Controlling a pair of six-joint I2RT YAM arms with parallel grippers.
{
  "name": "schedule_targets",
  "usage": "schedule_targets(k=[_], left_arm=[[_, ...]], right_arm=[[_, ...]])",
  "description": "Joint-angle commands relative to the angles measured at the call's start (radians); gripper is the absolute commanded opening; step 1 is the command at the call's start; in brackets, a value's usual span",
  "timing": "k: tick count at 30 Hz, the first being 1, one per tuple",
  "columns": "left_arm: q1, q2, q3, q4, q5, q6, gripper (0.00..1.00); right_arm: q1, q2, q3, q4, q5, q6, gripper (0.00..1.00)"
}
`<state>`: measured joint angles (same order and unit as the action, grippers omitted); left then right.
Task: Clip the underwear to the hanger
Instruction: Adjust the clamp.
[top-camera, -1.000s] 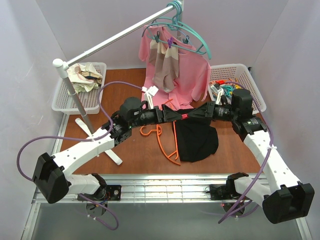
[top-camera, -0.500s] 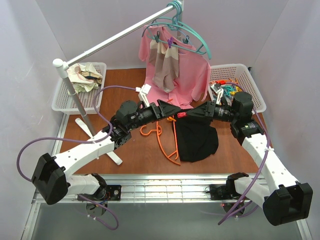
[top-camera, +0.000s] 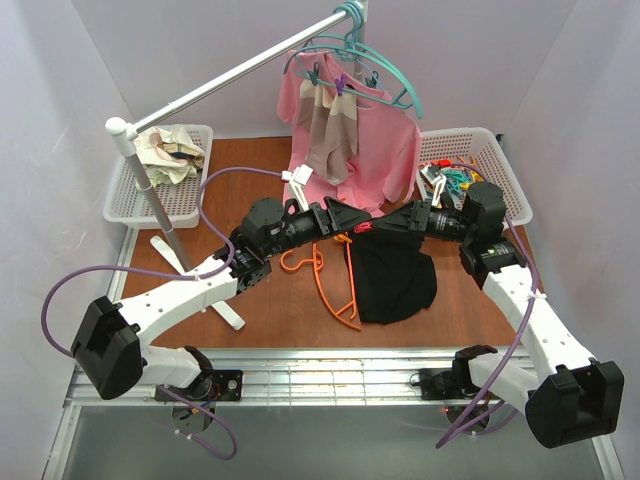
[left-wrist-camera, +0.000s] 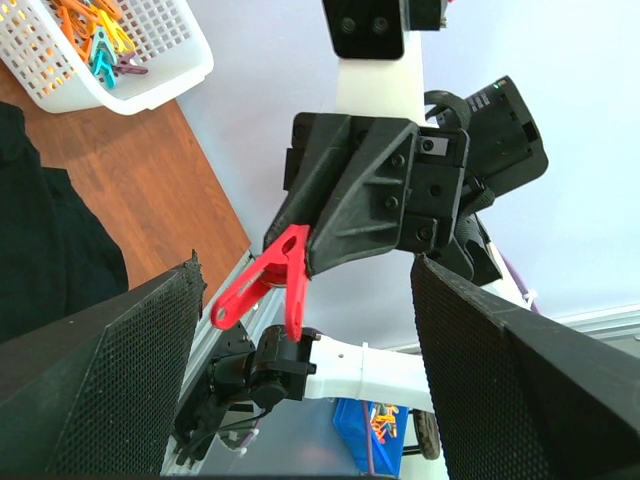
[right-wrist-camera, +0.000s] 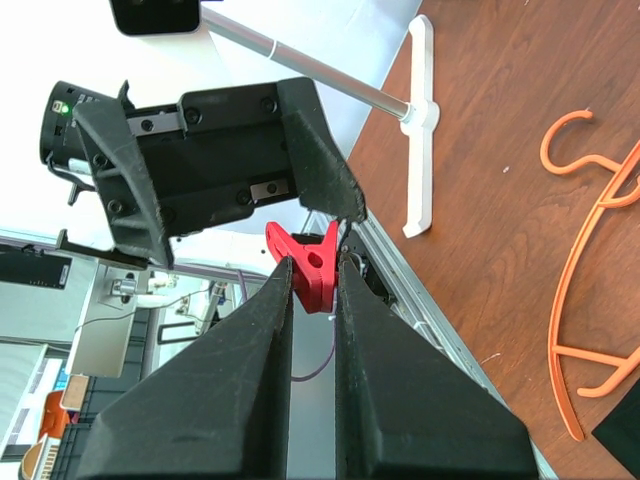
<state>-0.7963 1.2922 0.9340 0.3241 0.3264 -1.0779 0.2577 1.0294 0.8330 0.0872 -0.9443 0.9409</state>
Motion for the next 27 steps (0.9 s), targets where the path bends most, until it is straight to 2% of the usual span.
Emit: schedule_targets(k=[1, 9, 18, 22, 27], left_arm=[[-0.009, -0.004, 0.034, 0.018, 0.014, 0.007, 0.75], [-0.011, -0.001, 0.034, 0.03, 0.028, -0.004, 0.7], [-0.014, 0.005, 0.025, 0.09, 0.042, -0.028, 0.66], [-0.014, 0.012, 0.019, 0.112, 0.053, -0.045, 0.56], [-0.014, 0.009, 0.017, 0.112, 0.053, -0.048, 0.49]], right_arm=[[0.008, 0.006, 0.017, 0.071, -0.001, 0.004, 0.01], [0.009, 0.023, 0.006, 0.163, 0.007, 0.049, 0.01], [0.021, 0.035, -0.017, 0.177, 0.006, 0.044, 0.01], [0.02, 0.032, -0.026, 0.178, 0.01, 0.036, 0.01], [0.021, 0.038, -0.025, 0.181, 0.012, 0.035, 0.01]])
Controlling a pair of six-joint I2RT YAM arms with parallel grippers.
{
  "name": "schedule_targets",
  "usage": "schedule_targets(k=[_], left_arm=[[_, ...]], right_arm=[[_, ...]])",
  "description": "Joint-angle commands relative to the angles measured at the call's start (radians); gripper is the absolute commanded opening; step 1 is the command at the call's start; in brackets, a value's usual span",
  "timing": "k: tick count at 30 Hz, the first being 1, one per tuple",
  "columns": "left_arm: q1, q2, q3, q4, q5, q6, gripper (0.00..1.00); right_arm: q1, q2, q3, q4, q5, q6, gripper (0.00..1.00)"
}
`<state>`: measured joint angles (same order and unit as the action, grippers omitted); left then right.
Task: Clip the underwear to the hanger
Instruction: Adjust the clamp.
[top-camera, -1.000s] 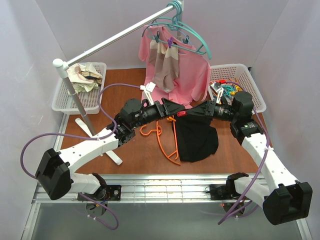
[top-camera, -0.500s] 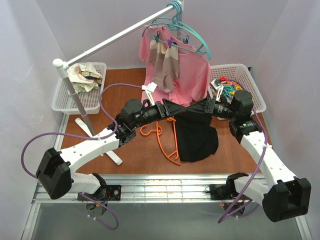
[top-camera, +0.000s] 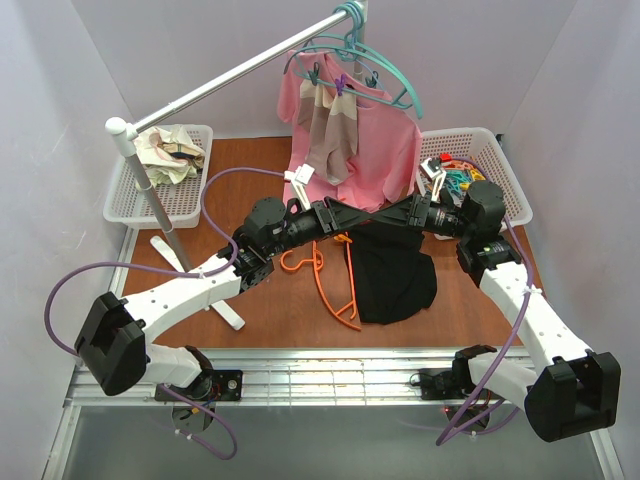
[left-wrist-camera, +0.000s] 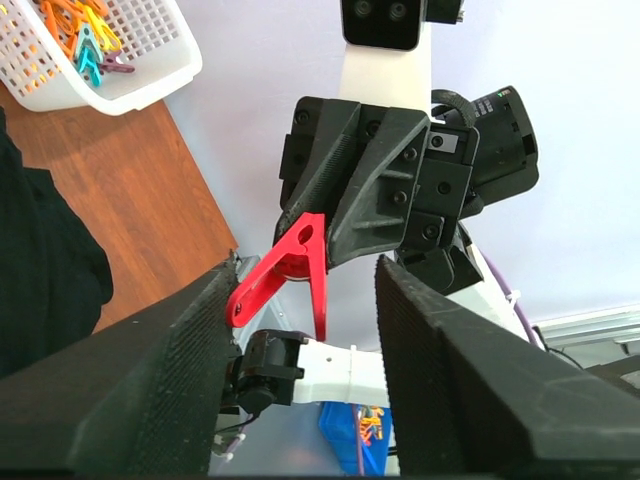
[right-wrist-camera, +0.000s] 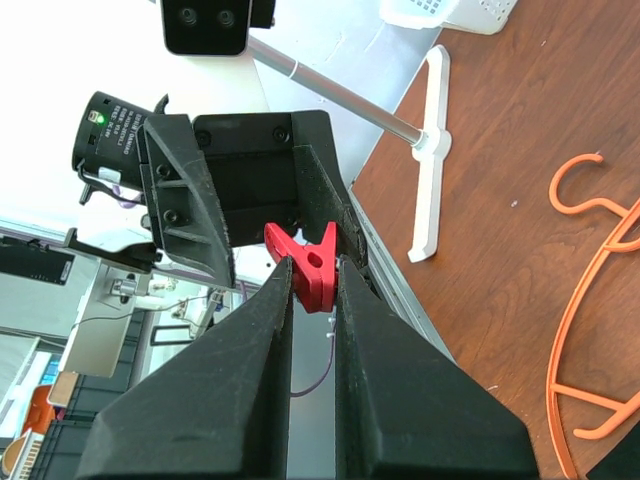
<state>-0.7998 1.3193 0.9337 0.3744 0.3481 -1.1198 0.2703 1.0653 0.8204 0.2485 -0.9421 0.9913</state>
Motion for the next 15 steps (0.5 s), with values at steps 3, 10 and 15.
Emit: schedule_targets(k=[3, 10, 15], left_arm=[[-0.012, -0.022, 0.016, 0.061, 0.029, -0.006, 0.42], [-0.012, -0.02, 0.005, 0.083, 0.032, -0.017, 0.17], [-0.012, -0.017, 0.002, 0.09, 0.035, -0.021, 0.03]], right_arm=[[0.01, 0.002, -0.012, 0.02, 0.009, -0.016, 0.01], [0.013, -0.002, -0.024, 0.02, 0.012, -0.016, 0.01], [0.015, -0.001, -0.029, 0.02, 0.012, -0.017, 0.02]])
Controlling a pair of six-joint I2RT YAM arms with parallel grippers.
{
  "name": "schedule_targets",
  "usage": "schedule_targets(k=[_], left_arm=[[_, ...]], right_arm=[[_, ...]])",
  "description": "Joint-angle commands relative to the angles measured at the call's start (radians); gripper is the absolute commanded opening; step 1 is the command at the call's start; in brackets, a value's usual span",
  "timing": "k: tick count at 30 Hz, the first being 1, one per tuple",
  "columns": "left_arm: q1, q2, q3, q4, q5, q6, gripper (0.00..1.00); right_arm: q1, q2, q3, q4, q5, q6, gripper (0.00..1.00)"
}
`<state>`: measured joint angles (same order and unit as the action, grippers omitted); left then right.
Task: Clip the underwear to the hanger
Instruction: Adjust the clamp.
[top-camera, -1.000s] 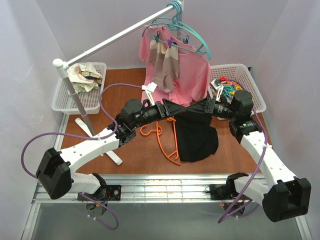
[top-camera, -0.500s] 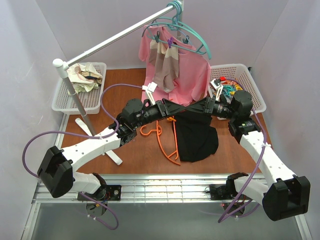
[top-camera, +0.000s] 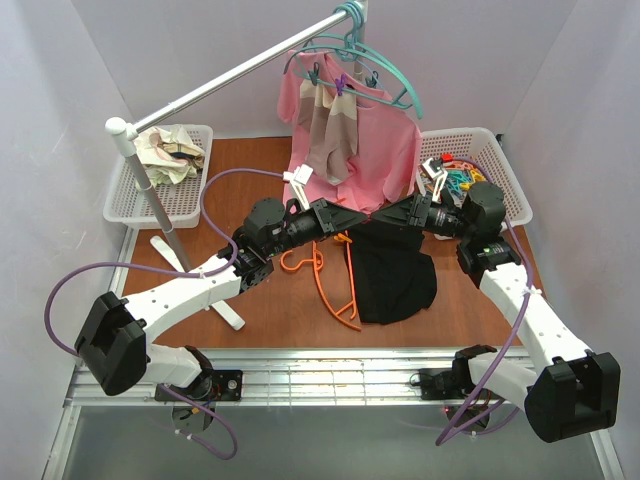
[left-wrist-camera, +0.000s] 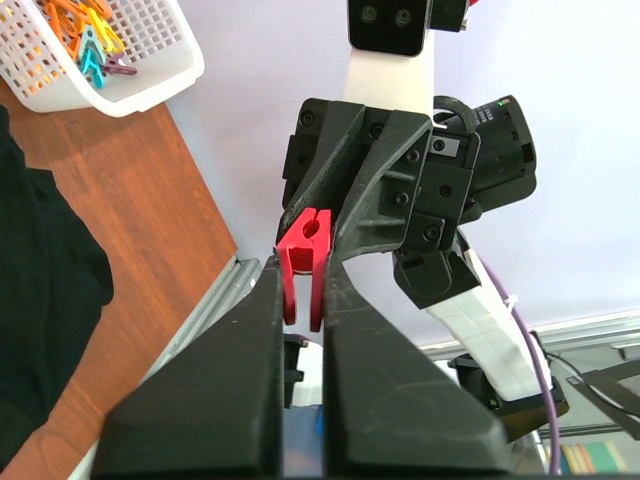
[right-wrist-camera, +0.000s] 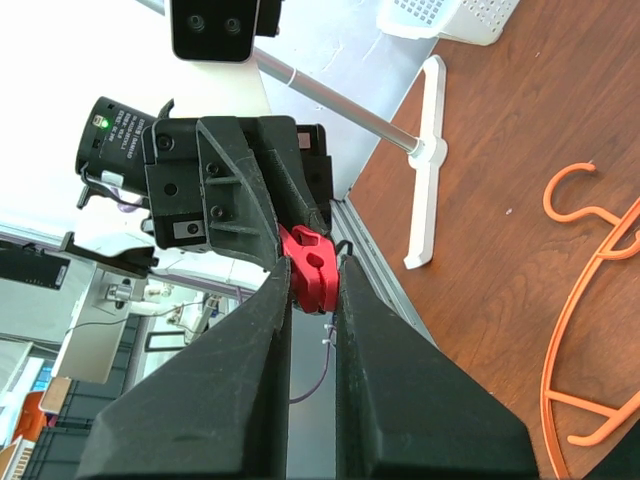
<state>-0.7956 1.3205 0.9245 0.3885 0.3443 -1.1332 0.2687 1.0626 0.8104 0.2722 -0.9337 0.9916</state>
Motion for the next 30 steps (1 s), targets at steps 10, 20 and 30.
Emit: schedule_targets(k=[10, 20, 30], left_arm=[[-0.016, -0.018, 0.002, 0.069, 0.03, -0.017, 0.0], [0.027, -0.112, -0.053, -0.101, -0.051, 0.03, 0.0], [0.035, -0.201, -0.179, -0.344, -0.2, 0.105, 0.0]], right_arm=[[0.017, -0.001, -0.03, -0.005, 0.009, -0.021, 0.4], [0.012, -0.038, -0.051, -0.008, 0.056, -0.05, 0.53], [0.012, -0.085, -0.1, -0.034, 0.052, -0.135, 0.53]])
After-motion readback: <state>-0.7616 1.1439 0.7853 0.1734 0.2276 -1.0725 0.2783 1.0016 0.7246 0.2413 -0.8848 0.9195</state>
